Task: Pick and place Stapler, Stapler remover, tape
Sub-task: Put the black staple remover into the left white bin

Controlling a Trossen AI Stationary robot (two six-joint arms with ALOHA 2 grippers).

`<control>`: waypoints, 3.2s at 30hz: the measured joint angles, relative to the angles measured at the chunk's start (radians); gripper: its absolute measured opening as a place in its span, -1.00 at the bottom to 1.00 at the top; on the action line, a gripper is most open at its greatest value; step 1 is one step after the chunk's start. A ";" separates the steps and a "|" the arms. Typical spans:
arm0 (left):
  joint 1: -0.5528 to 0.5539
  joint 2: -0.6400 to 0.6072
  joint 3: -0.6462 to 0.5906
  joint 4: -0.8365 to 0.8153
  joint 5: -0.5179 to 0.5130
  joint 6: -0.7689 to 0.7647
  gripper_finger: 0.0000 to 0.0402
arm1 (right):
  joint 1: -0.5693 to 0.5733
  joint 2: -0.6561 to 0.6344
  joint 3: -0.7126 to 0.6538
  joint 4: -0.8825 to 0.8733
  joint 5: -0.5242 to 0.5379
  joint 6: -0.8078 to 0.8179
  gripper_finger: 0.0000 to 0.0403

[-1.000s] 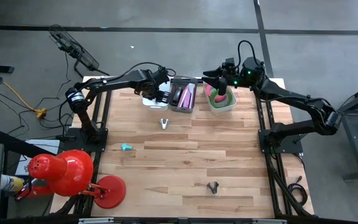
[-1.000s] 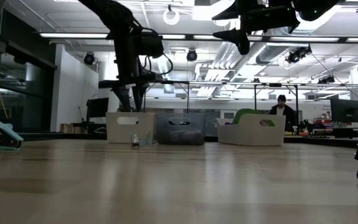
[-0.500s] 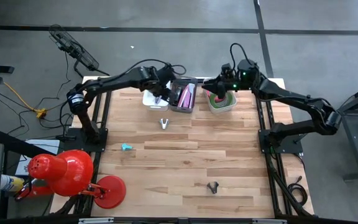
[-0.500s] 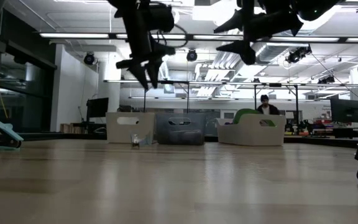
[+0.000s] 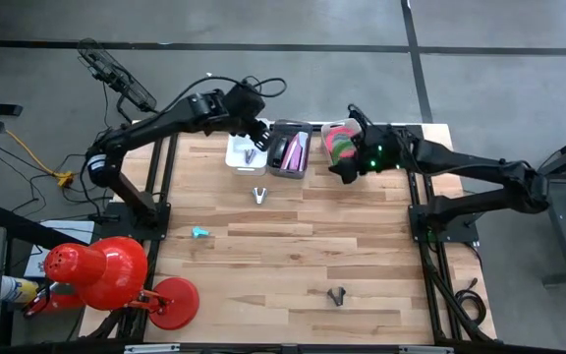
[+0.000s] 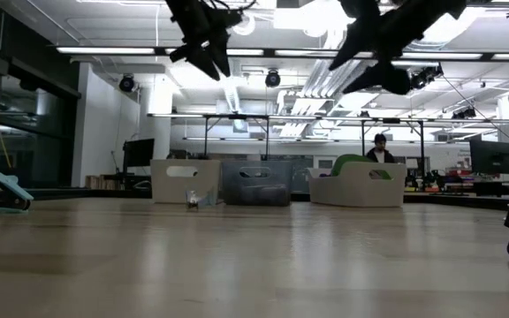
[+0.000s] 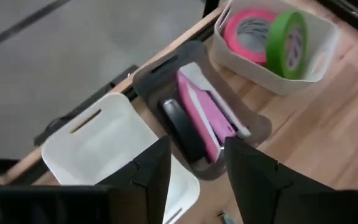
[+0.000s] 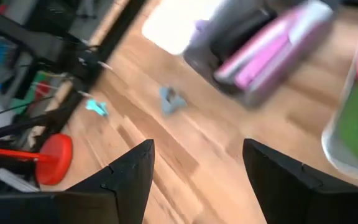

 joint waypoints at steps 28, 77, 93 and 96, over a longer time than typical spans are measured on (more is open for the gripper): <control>0.000 -0.025 0.000 0.037 0.200 0.156 -0.27 | 0.806 0.199 0.000 -0.295 0.156 0.970 0.17; 0.000 -0.025 -0.001 0.010 0.300 0.205 -0.27 | 1.038 1.036 0.667 -0.608 0.272 1.320 0.17; 0.000 -0.025 -0.001 0.009 0.303 0.204 -0.27 | 1.010 1.036 0.666 -0.609 0.269 1.225 -0.11; 0.000 -0.025 -0.001 0.010 0.303 0.201 -0.27 | 1.011 1.035 0.666 -0.612 0.261 1.204 -0.27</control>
